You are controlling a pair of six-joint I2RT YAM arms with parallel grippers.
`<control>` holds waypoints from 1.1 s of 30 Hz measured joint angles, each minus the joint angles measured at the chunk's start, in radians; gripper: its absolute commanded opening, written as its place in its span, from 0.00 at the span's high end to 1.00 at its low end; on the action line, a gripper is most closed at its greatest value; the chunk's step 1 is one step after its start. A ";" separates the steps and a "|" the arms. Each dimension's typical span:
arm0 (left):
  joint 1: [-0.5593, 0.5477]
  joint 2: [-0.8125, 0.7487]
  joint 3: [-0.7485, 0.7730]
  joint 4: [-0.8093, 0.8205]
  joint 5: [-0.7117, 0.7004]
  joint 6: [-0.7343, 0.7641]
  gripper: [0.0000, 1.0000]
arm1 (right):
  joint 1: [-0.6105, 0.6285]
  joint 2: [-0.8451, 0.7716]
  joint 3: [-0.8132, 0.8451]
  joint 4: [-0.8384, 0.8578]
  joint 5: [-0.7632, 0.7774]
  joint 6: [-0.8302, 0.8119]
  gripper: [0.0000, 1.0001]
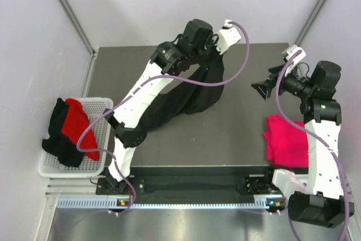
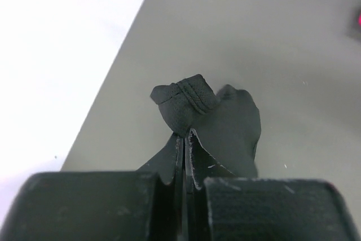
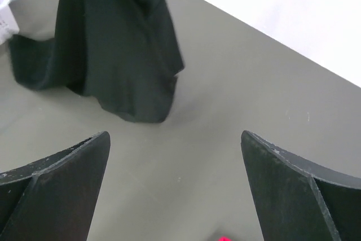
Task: Fold and stack the t-shirts
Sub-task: Move the tshirt to the center of the board, then flatten the tshirt out
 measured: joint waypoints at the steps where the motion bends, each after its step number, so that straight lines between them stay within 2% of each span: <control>1: -0.005 0.011 0.012 0.007 -0.008 0.002 1.00 | 0.000 -0.001 -0.008 -0.002 0.005 -0.012 0.00; 2: -0.009 0.019 0.017 0.014 -0.017 0.003 0.99 | 0.000 -0.001 -0.015 -0.007 0.010 -0.021 0.00; 3: -0.014 0.024 0.019 0.019 -0.025 0.003 0.88 | 0.000 0.000 -0.024 -0.012 0.016 -0.032 0.00; 4: -0.021 0.029 0.019 0.024 -0.038 0.004 0.68 | 0.000 0.001 -0.033 -0.018 0.021 -0.040 0.00; 7: -0.036 0.036 0.009 0.053 -0.103 0.006 0.46 | 0.004 0.001 -0.050 -0.034 0.026 -0.073 0.00; 8: -0.039 0.035 -0.009 0.070 -0.140 0.012 0.44 | 0.008 0.001 -0.058 -0.039 0.029 -0.093 0.00; 12: -0.015 0.000 -0.151 0.122 -0.238 0.000 0.42 | 0.072 0.002 -0.119 -0.058 0.079 -0.230 0.00; 15: 0.085 -0.034 -0.288 0.115 -0.243 -0.032 0.44 | 0.151 0.022 -0.196 -0.093 0.162 -0.372 0.02; 17: 0.172 -0.096 -0.448 0.136 -0.233 -0.040 0.45 | 0.193 0.049 -0.235 -0.099 0.220 -0.447 0.02; 21: 0.315 -0.339 -0.932 0.200 -0.237 -0.019 0.51 | 0.250 0.116 -0.317 -0.095 0.314 -0.573 0.05; 26: 0.319 -0.595 -1.319 0.258 -0.218 -0.003 0.52 | 0.319 0.213 -0.354 -0.050 0.380 -0.623 0.09; 29: 0.341 -0.676 -1.456 0.317 -0.223 0.019 0.52 | 0.378 0.266 -0.362 0.007 0.411 -0.619 0.09; 33: 0.367 -0.692 -1.557 0.370 -0.235 0.044 0.53 | 0.433 0.301 -0.372 0.053 0.436 -0.597 0.09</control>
